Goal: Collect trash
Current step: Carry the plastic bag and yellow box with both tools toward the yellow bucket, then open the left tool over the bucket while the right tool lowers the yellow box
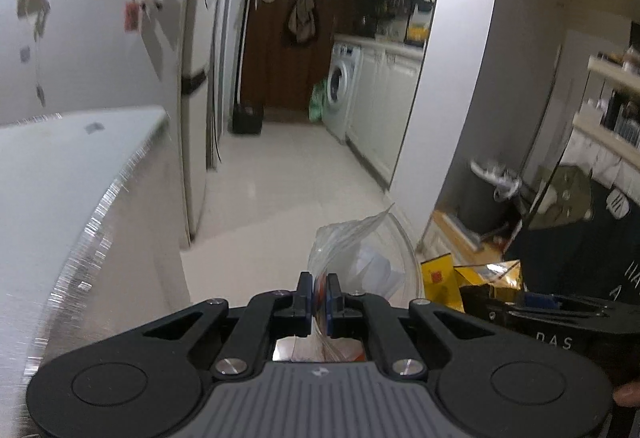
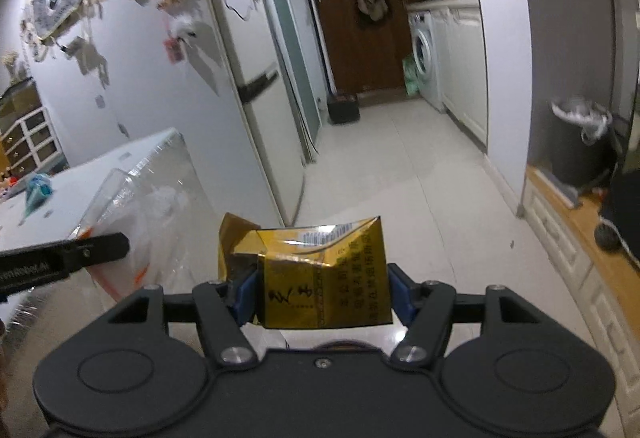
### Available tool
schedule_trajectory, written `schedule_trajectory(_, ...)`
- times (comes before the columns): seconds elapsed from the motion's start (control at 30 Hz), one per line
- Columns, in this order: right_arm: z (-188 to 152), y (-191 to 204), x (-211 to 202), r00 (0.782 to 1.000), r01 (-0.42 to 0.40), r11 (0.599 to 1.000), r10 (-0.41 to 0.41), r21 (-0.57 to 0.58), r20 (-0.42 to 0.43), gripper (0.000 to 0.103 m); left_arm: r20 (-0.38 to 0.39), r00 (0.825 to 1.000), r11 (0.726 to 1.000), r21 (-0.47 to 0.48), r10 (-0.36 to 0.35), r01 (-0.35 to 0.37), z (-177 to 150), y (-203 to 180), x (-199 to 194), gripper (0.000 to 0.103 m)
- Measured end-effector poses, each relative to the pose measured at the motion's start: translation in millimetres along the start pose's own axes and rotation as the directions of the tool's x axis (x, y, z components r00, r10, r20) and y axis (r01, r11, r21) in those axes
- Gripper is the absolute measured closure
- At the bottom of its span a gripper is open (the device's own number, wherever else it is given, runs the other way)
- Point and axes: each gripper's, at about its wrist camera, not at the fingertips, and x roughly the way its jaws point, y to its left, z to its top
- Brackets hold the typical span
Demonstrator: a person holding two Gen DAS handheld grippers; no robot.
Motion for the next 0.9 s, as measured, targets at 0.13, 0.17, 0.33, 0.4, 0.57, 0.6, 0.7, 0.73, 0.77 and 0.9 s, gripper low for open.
schedule_trajectory(0.13, -9, -12, 33, 0.997, 0.026, 0.999, -0.024, 0.024, -0.071, 0.037, -0.062, 0.998, 1.0, 0.008, -0.001, 0.002, 2, -2, 38, 0.097)
schedule_trajectory(0.17, -11, -17, 42, 0.995, 0.031, 0.999, -0.028, 0.028, -0.095, 0.037, -0.075, 0.997, 1.0, 0.003, -0.006, 0.006, 2, -2, 48, 0.097)
schedule_trajectory(0.33, -19, -37, 84, 0.979, 0.075, 0.997, -0.068, 0.028, -0.19, 0.037, -0.146, 0.989, 0.999, -0.036, -0.02, 0.015, -8, 5, 99, 0.097)
schedule_trajectory(0.4, -24, -45, 100, 0.971, 0.087, 0.996, -0.079, 0.026, -0.225, 0.037, -0.185, 0.982, 0.998, -0.058, -0.025, 0.014, -14, 9, 122, 0.097)
schedule_trajectory(0.57, -39, -64, 137, 0.943, 0.114, 0.993, -0.096, 0.039, -0.319, 0.037, -0.278, 0.96, 0.995, -0.101, -0.032, 0.004, -32, 18, 176, 0.097)
schedule_trajectory(0.6, -43, -66, 144, 0.937, 0.115, 0.993, -0.096, 0.037, -0.335, 0.037, -0.295, 0.955, 0.994, -0.106, -0.032, 0.001, -37, 19, 186, 0.097)
schedule_trajectory(0.7, -50, -73, 163, 0.921, 0.125, 0.992, -0.108, 0.023, -0.375, 0.037, -0.358, 0.933, 0.991, -0.134, -0.04, -0.009, -56, 26, 214, 0.097)
schedule_trajectory(0.73, -54, -76, 171, 0.914, 0.131, 0.991, -0.111, 0.025, -0.391, 0.037, -0.381, 0.924, 0.991, -0.136, -0.039, -0.015, -62, 28, 223, 0.097)
schedule_trajectory(0.77, -57, -78, 177, 0.907, 0.136, 0.99, -0.112, 0.031, -0.405, 0.037, -0.398, 0.917, 0.991, -0.134, -0.034, -0.022, -67, 30, 230, 0.097)
schedule_trajectory(0.9, -71, -85, 201, 0.882, 0.14, 0.989, -0.101, 0.052, -0.461, 0.037, -0.466, 0.884, 0.984, -0.171, -0.031, -0.056, -86, 45, 254, 0.097)
